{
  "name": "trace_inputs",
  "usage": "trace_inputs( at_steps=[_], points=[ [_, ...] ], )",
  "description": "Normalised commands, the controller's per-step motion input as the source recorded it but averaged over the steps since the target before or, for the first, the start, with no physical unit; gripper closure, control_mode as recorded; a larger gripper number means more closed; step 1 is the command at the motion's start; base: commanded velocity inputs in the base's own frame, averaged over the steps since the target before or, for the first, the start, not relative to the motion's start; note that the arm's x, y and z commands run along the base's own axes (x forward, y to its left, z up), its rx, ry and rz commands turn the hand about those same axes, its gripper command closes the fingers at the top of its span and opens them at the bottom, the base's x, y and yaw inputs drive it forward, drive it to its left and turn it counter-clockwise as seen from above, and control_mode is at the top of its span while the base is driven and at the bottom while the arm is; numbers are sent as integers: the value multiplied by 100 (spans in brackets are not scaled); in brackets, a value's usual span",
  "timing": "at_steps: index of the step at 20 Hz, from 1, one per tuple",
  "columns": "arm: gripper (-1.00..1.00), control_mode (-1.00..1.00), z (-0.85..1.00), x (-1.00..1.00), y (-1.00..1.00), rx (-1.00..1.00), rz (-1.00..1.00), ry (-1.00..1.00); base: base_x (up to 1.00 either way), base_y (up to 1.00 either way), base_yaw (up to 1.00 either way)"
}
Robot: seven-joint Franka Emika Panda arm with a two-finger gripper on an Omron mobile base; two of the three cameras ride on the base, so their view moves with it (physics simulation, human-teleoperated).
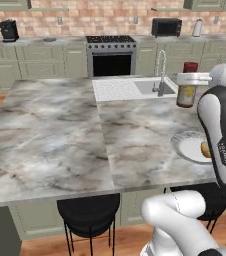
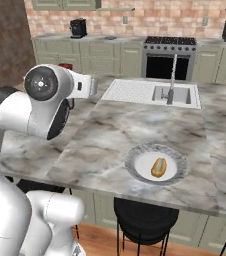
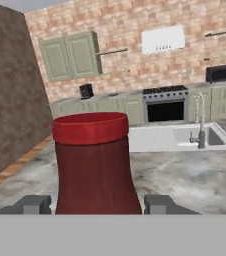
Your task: Move the hot dog bun to the plate on the dining table and place the condiment next to that plate. Then navigate to the fridge and take the sausage and place it on the plate as well.
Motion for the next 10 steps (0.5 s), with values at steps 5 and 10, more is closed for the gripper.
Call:
trace_inputs(
  at_steps=[5, 10],
  points=[
    [100, -100, -84, 39, -16, 0, 39, 0, 0, 0, 0],
    [100, -100, -80, 30, -1, 0, 42, 0, 0, 0, 0]
  ],
)
